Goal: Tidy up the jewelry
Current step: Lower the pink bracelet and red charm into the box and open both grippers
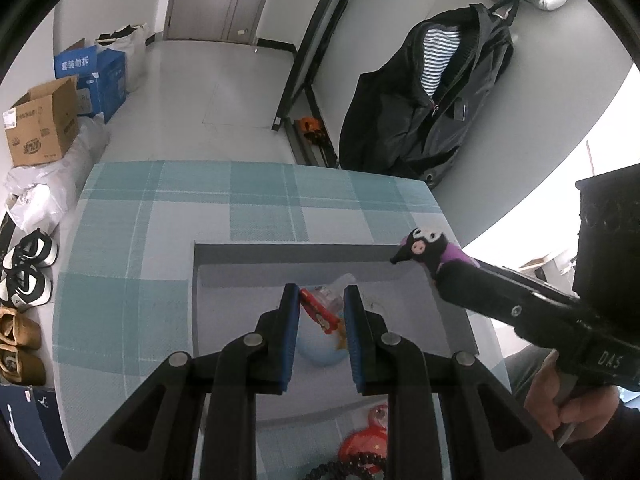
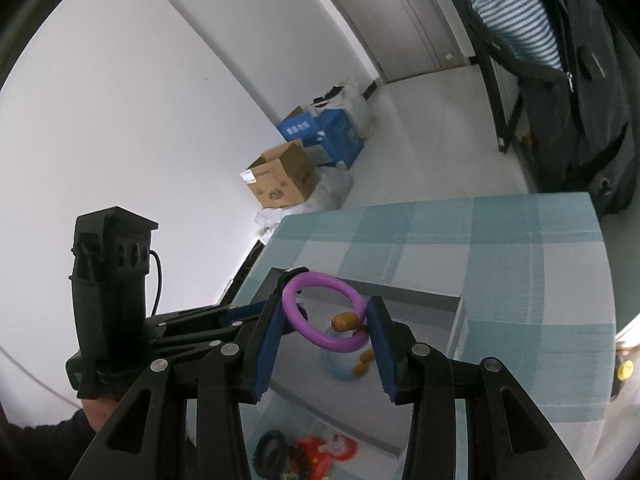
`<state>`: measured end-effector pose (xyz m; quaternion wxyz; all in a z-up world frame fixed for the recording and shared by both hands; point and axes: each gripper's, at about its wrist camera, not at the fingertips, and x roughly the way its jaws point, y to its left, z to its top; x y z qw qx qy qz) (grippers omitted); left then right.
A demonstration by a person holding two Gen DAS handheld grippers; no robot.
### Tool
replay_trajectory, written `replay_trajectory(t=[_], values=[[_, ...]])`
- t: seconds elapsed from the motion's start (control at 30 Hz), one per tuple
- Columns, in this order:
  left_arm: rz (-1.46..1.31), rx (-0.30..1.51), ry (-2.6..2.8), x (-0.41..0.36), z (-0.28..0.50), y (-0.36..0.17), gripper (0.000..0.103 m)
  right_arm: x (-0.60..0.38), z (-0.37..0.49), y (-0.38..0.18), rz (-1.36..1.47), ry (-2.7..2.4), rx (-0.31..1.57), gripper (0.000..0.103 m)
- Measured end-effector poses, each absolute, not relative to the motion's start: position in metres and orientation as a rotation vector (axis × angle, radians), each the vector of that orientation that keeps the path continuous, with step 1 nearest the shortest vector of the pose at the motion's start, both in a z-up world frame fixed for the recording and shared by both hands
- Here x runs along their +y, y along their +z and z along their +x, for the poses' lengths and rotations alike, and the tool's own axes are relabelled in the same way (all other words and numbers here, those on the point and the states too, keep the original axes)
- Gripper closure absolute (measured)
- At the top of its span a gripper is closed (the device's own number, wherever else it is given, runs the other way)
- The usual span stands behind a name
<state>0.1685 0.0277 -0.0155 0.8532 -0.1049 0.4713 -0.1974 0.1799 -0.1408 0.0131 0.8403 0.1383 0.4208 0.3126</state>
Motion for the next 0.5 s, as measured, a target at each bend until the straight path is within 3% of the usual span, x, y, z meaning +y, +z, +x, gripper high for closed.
replay_trajectory(t=[0.5], values=[[-0.241, 1.006, -0.426, 0.0283, 0.1780, -0.0237, 0.086, -0.1414, 0.1889, 0.0023, 0.311, 0.643, 0.934, 0.062]])
